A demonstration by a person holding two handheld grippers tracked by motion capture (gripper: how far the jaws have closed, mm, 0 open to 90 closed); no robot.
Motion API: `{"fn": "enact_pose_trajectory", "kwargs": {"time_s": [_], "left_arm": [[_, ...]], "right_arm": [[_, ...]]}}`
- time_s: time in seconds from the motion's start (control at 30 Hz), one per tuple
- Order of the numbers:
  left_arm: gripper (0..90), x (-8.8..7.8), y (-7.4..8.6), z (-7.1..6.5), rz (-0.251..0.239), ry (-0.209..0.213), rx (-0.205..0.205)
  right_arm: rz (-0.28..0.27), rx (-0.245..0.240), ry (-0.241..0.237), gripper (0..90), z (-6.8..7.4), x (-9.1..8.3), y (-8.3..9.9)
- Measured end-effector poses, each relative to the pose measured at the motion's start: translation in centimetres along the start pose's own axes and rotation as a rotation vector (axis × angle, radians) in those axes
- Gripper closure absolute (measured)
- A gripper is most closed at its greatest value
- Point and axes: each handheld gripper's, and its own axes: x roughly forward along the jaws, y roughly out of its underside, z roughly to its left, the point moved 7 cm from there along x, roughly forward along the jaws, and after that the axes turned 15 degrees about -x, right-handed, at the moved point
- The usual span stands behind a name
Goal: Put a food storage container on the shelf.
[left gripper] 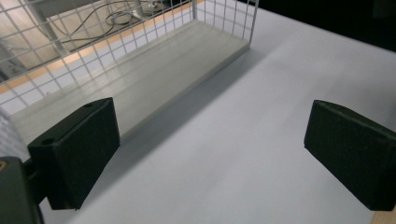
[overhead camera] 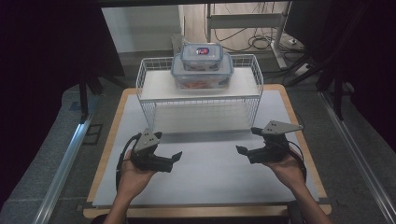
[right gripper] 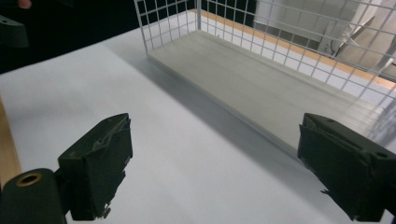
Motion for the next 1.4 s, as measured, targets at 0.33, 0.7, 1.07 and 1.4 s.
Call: {"fn": "enact_pose_trajectory", "kwargs": {"time_s": [0.33, 0.7, 1.07, 1.4], "left_arm": [[3.0, -1.3, 3.1, 0.1, 0.004, -0.037, -0.014], [3.0, -2.4, 6.5, 1.4, -0.013, -0.075, -0.05], [2.3, -2.5, 9.4, 3.1, 0.011, -0.118, -0.083], [2.3, -2.0, 10.7, 4.0, 0.027, -0.143, -0.09]], "right_arm": [[0.008, 0.01, 0.032, 7.4, 0.8, -1.3, 2.1], [0.016, 0.022, 0.066, 6.5, 1.4, -2.4, 4.5], [0.081, -0.005, 0.129, 5.9, 1.1, -2.5, 7.7], [0.133, -0.034, 0.15, 5.9, 0.9, -1.9, 9.9]]}}
